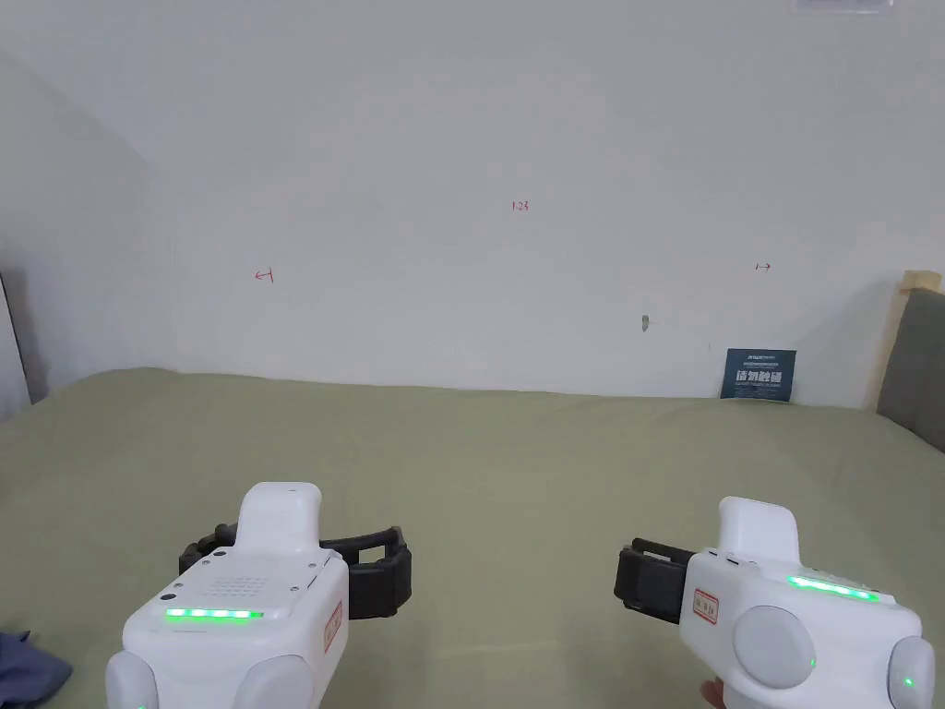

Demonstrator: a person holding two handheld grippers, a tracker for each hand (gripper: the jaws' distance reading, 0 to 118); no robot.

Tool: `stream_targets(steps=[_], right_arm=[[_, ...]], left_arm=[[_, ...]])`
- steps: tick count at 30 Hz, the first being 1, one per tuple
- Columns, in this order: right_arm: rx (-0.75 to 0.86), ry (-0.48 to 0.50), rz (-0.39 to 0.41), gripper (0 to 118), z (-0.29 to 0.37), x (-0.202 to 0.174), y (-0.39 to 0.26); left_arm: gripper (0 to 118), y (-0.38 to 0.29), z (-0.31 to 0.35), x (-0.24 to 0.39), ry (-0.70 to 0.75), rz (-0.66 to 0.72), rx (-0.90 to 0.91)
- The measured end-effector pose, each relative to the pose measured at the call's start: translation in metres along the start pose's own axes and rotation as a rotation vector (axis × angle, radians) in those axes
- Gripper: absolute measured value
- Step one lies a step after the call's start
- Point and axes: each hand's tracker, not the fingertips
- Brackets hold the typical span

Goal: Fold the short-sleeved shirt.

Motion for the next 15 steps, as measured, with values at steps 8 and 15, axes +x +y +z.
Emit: stream_targets(steps=[8, 15], right_arm=[[-0.013, -0.06, 0.08, 118, 0.0008, -0.0097, -0.0003], [0.01, 0.003, 0.035, 118, 0.0027, -0.0026, -0.0007]], left_arm=[[118, 0.0037, 0.0006, -0.0046, 0.007, 0.025, -0.004], [118, 0.0042, 0.0018, -0.0061, 0.005, 0.027, -0.006]])
